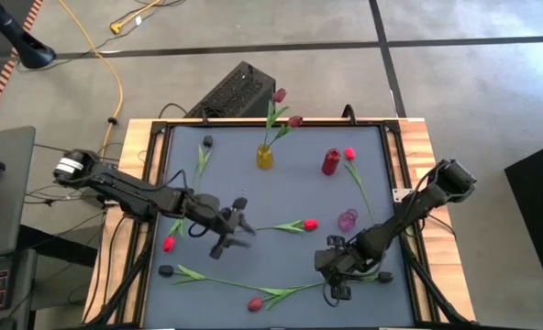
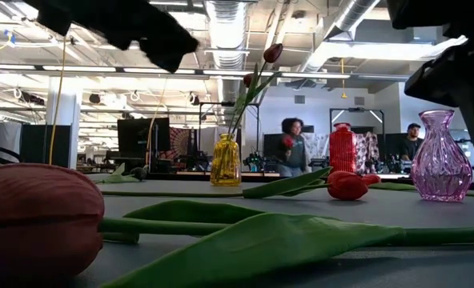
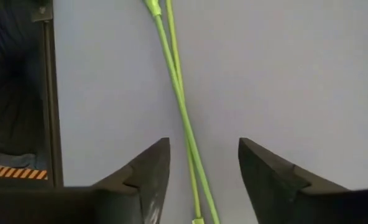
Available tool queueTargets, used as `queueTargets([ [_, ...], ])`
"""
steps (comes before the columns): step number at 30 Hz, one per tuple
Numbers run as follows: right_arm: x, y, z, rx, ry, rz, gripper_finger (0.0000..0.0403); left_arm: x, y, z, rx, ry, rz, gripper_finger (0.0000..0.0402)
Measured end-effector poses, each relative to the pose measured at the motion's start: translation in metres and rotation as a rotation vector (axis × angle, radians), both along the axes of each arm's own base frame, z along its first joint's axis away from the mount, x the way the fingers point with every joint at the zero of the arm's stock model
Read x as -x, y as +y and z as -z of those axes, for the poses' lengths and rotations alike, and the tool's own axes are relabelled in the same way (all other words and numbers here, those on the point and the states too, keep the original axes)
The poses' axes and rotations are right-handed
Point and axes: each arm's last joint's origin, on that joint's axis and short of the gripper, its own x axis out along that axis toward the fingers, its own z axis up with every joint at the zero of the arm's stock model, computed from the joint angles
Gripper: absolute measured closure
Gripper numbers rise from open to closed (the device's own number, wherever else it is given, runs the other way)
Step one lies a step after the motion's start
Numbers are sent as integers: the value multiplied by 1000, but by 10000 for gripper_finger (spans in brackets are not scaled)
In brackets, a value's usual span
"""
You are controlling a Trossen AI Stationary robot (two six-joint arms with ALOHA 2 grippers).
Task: Sort flowers into vase by color
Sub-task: Put the pink flower into the yellow vase
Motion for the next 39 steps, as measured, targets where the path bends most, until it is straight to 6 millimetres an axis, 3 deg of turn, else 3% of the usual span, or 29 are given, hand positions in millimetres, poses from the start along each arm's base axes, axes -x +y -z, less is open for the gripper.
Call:
queueTargets([
  [4, -1, -1, 0, 5, -5, -7, 171, 8, -24, 2, 26, 58, 91, 242],
  [9, -7, -5, -1, 25, -54, -60, 176, 10, -42, -7, -34, 23, 41, 242],
  [15, -15, 1, 6, 39, -117, -99, 184, 10, -41, -8, -47, 24, -18, 242],
  [22, -25, 23, 31, 42, -201, -209, 191, 10, -40, -7, -55, 35, -24, 242],
  [30, -39, 31, 55, 115, -209, -219, 209, 10, -39, -6, -55, 44, -30, 242],
  [39, -45, 35, 58, 127, -208, -242, 252, 10, -39, -6, -57, 47, -30, 242],
])
